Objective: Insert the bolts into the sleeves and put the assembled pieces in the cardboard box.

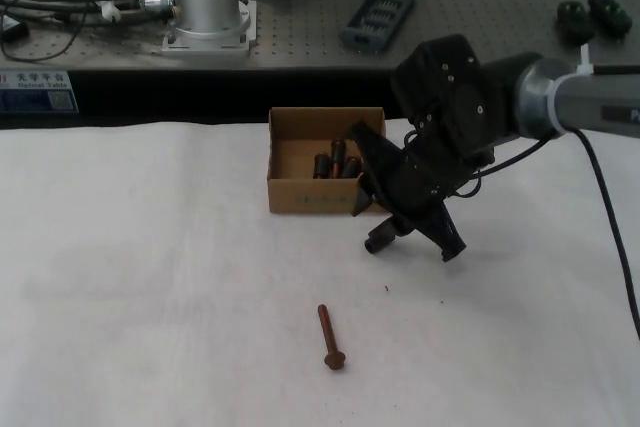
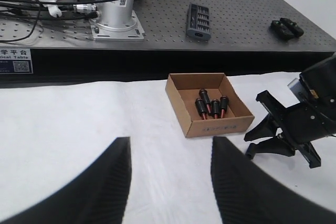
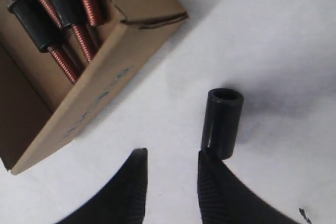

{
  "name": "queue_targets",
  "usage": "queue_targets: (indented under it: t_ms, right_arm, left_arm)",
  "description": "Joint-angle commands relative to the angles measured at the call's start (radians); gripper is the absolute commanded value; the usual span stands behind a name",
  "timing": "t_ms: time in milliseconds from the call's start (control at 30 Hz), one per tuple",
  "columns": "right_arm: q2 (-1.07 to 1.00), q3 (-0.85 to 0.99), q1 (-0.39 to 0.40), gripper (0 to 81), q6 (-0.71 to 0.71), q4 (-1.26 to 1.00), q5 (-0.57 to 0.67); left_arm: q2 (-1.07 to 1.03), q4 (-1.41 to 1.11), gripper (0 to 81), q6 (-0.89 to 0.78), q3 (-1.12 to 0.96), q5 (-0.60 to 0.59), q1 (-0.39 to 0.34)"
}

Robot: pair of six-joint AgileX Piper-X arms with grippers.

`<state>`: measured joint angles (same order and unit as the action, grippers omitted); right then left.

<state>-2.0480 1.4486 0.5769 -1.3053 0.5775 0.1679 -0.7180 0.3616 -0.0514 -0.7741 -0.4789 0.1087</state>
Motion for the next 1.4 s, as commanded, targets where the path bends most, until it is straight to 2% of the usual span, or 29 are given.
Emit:
queue_targets:
  t_ms: [0, 433, 700, 933, 1133, 1367]
  right_arm:
    - [-0.012, 0.013, -0.007, 25.1, -0.003, 0.020, 0.006]
    - [-0.036, 0.013, -0.008, 25.1, 0.001, 0.061, 0.000]
    - [-0.064, 0.013, -0.013, 25.1, 0.001, -0.009, -0.005]
    - [-0.072, 0.013, -0.018, 24.9, -0.003, 0.000, -0.017]
    - [-0.072, 0.013, -0.018, 13.6, 0.020, 0.000, -0.020]
    - [-0.072, 0.013, -0.018, 12.5, 0.067, 0.000, -0.022]
  left_arm:
    - [-0.021, -0.028, 34.8, 0.008, -0.003, 0.004, -0.004]
    - [-0.042, -0.028, 34.8, 0.008, -0.003, 0.004, -0.004]
    - [-0.042, -0.028, 34.8, 0.011, -0.003, 0.004, -0.004]
    - [-0.042, -0.028, 34.8, 0.063, -0.003, 0.004, -0.004]
    - [-0.042, -0.028, 34.8, 0.063, -0.003, 0.004, -0.004]
    - [-0.042, -0.028, 34.8, 0.063, -0.003, 0.004, -0.004]
